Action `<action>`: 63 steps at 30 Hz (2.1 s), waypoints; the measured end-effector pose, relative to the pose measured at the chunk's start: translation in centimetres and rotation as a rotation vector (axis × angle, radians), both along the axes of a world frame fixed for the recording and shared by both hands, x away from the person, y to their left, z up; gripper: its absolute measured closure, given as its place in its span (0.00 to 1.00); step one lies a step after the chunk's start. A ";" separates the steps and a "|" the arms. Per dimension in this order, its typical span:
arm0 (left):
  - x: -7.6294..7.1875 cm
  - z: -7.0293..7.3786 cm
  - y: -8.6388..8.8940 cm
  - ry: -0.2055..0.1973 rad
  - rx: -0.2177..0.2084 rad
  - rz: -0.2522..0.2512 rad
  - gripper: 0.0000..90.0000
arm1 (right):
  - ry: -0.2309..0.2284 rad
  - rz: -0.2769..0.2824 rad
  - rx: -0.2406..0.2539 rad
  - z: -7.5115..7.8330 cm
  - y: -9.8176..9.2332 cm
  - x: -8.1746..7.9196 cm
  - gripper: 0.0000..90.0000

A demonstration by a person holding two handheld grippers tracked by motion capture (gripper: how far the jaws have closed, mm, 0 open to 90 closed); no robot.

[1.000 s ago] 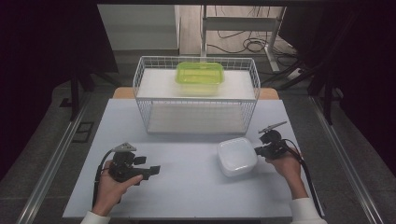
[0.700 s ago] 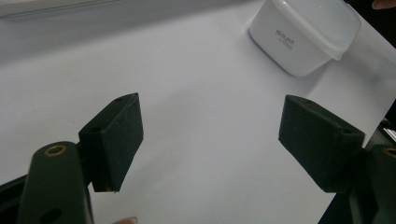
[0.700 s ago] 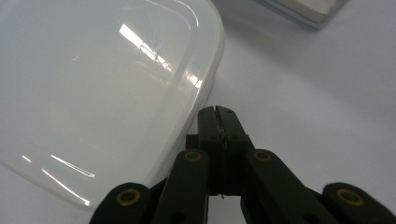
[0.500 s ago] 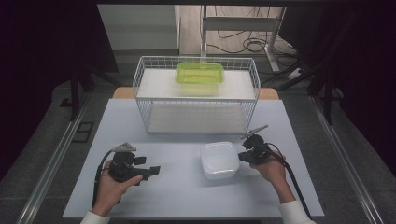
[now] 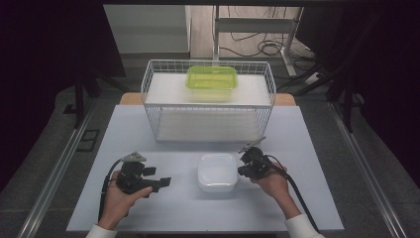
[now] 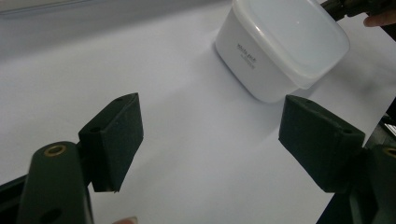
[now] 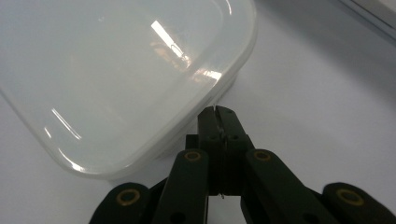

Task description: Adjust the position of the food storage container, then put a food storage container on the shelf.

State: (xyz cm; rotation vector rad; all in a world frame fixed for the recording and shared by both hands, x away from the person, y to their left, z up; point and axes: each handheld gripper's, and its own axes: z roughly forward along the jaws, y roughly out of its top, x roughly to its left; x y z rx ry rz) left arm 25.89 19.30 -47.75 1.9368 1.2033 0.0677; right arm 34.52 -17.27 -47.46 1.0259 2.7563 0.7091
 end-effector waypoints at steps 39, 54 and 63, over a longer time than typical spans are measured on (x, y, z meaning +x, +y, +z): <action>0.3 -0.5 0.6 0.011 -0.014 0.027 0.23 | -0.025 -0.183 0.309 2.0 -4.7 -3.4 0.26; 0.5 0.1 -0.6 -0.002 -0.050 0.016 0.26 | -0.013 -0.242 0.427 1.3 -5.8 -4.0 0.23; 1.2 0.8 -1.6 0.021 -0.059 0.038 0.29 | 0.010 -0.242 0.457 0.8 -5.9 -3.4 0.29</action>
